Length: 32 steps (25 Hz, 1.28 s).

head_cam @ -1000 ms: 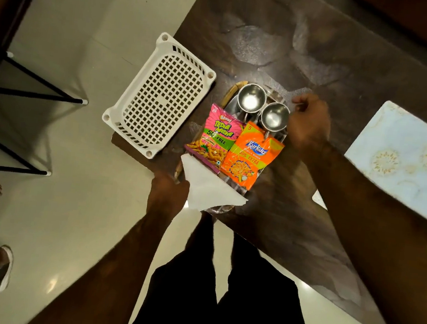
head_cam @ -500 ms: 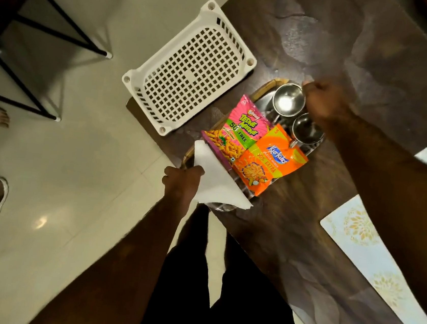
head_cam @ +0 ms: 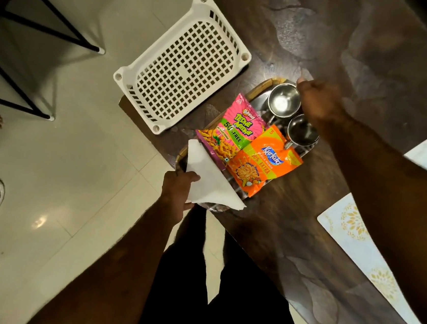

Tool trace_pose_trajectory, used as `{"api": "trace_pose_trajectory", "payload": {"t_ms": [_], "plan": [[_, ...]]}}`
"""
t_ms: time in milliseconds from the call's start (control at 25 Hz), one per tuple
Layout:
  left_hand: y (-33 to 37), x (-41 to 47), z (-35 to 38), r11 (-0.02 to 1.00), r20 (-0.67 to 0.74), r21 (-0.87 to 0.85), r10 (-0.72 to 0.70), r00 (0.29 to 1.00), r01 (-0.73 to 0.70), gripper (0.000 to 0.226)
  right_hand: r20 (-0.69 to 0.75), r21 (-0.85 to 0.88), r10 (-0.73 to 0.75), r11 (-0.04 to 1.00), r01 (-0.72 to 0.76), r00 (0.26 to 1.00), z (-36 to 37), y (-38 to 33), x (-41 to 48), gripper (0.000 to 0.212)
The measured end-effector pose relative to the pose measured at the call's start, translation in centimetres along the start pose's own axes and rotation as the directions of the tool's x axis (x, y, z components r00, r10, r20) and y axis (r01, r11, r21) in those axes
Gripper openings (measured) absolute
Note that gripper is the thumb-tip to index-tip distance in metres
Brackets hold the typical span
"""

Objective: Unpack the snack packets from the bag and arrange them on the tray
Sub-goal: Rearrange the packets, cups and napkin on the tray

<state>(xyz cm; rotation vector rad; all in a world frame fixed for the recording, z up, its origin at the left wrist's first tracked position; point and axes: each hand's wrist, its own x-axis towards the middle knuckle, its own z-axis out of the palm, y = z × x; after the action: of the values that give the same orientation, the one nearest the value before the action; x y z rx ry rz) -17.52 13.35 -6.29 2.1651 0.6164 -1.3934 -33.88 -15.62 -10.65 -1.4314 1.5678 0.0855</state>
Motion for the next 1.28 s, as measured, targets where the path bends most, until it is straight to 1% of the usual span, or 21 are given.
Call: {"api": "trace_pose_trajectory", "payload": {"t_ms": [80,240,320,440,560,640,760,840,920,1080,1160,1280], "plan": [[0.2,-0.2,-0.4,0.999,-0.012,0.036,0.012,1.0,-0.011,0.057,-0.011,0.005,0.023,1.0,-0.023,1.0,0.0,0.5,-0.7,0.038],[1.7,-1.6,-1.4,0.99,-0.018,0.108,0.087,0.996,-0.085,0.059,-0.108,0.087,0.076,0.994,-0.066,0.991,-0.9,1.4,-3.3,0.049],[3.0,-2.8,-1.8,0.98,-0.009,0.141,0.141,0.99,-0.138,0.061,-0.162,0.1,0.114,0.99,-0.098,0.98,-2.3,2.1,-5.6,0.051],[5.5,-5.2,-1.1,0.942,0.049,0.225,0.246,0.968,-0.251,0.056,-0.244,0.165,0.203,0.972,-0.166,0.948,-4.8,3.7,-9.5,0.059],[7.8,-7.4,0.5,0.885,0.127,0.315,0.318,0.94,-0.342,0.052,-0.295,0.267,0.319,0.933,-0.243,0.901,-6.9,6.0,-13.1,0.059],[8.7,-9.0,2.7,0.829,0.214,0.38,0.354,0.91,-0.411,0.046,-0.319,0.379,0.41,0.882,-0.281,0.854,-8.5,8.7,-15.6,0.059],[8.7,-11.3,7.1,0.687,0.311,0.487,0.44,0.843,-0.539,0.035,-0.317,0.51,0.526,0.796,-0.325,0.789,-10.6,13.9,-18.8,0.062],[8.0,-12.8,10.4,0.645,0.346,0.534,0.423,0.837,-0.546,0.028,-0.294,0.56,0.594,0.742,-0.369,0.749,-11.9,17.4,-20.5,0.064],[6.6,-13.9,13.7,0.603,0.378,0.574,0.405,0.833,-0.554,0.035,-0.259,0.602,0.638,0.694,-0.396,0.725,-13.1,20.9,-22.0,0.064],[1.9,-15.3,21.6,0.487,0.47,0.616,0.404,0.785,-0.619,0.044,-0.222,0.728,0.722,0.57,-0.381,0.656,-15.8,29.5,-24.9,0.064],[-0.4,-15.7,25.3,0.455,0.495,0.628,0.393,0.775,-0.631,0.04,-0.192,0.755,0.741,0.531,-0.385,0.644,-17.0,33.0,-25.9,0.062],[-3.3,-16.5,30.0,0.437,0.493,0.637,0.401,0.772,-0.635,0.033,-0.175,0.796,0.768,0.479,-0.371,0.616,-18.6,37.4,-26.8,0.059]]}}
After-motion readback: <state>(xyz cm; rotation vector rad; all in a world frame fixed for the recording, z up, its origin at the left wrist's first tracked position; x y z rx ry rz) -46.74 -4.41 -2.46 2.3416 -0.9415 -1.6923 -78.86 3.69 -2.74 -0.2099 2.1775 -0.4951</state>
